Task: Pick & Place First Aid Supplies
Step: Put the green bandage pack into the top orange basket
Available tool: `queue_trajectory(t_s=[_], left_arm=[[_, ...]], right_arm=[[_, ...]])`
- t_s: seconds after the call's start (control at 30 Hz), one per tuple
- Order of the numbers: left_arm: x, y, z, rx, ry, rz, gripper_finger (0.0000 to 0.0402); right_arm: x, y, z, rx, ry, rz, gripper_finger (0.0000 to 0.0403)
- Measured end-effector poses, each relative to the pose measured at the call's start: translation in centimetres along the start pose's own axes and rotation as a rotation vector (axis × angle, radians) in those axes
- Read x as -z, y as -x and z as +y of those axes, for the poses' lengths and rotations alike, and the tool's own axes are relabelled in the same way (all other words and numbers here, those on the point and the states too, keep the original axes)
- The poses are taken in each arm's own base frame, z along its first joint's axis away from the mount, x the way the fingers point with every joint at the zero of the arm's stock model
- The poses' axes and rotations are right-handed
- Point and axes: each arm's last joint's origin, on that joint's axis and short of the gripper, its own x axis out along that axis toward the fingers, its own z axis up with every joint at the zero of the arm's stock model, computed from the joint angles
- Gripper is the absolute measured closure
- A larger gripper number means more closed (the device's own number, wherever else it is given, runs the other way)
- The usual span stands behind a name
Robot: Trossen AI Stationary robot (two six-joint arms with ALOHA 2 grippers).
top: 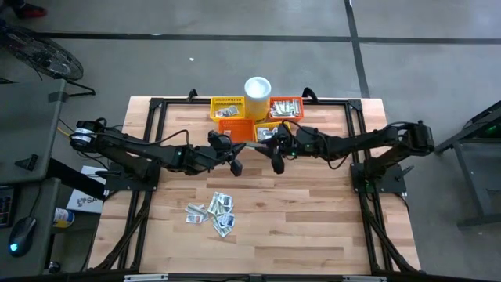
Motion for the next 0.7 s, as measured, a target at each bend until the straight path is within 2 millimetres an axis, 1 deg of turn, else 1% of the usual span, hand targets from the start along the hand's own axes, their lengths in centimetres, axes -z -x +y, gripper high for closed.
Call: queue_trajectory(t_s=[0.23, 0.3, 0.53, 0.6, 0.7], left_arm=[[-0.01, 0.01, 0.00, 0.000, 0.000, 0.000, 0.0401], [0.00, 0.01, 0.00, 0.002, 0.000, 0.001, 0.0401], [0.09, 0.01, 0.03, 0.002, -0.006, 0.010, 0.0393], [0.15, 0.01, 0.06, -0.001, -0.016, 0.015, 0.0381], [0.32, 0.02, 0.24, -0.037, -0.036, 0.021, 0.0349]], right_arm=[[-0.05, 0.00, 0.02, -0.041, -0.002, 0.008, 0.0379], [-0.05, 0.01, 0.04, -0.049, -0.006, 0.011, 0.0396], [-0.02, 0.01, 0.08, -0.064, -0.036, 0.018, 0.0401], [0.00, 0.01, 0.02, -0.062, -0.046, 0.022, 0.0401], [-0.05, 0.08, -0.35, -0.052, -0.058, 0.035, 0.0402]])
